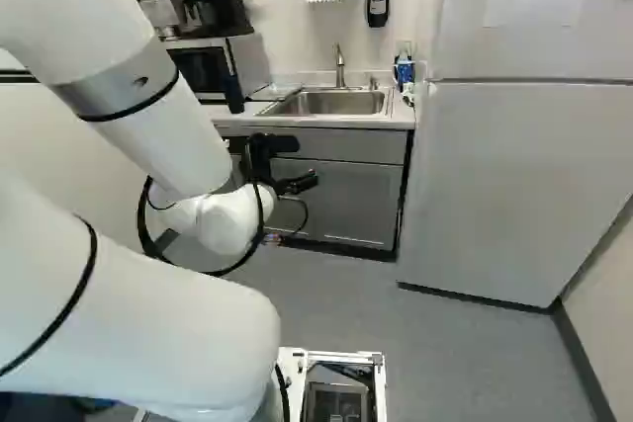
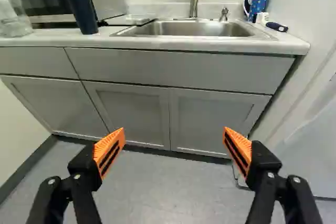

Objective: Rinse the cup and place it in the tray

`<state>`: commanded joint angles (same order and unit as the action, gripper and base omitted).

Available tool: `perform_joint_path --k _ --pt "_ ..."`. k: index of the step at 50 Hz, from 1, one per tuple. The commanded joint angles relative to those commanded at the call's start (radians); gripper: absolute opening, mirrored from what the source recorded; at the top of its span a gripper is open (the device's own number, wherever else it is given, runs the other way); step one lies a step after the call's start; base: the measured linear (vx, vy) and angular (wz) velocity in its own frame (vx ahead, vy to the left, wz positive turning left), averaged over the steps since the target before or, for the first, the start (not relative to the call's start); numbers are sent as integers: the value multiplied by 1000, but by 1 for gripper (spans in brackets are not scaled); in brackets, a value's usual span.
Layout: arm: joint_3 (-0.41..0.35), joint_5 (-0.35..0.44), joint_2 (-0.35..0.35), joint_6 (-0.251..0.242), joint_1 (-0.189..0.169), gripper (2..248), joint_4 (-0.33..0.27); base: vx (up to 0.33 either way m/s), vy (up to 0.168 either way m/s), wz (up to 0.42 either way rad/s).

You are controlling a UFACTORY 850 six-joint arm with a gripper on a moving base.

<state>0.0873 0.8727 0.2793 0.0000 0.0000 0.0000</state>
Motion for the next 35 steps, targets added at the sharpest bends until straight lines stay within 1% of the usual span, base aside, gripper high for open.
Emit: perform_joint_path --k 1,10,35 --pt "16 0 -3 0 -3 247 0 0 0 0" --pt "46 0 -13 0 -9 247 0 0 0 0" --pt "165 0 -77 0 -22 247 0 0 0 0"
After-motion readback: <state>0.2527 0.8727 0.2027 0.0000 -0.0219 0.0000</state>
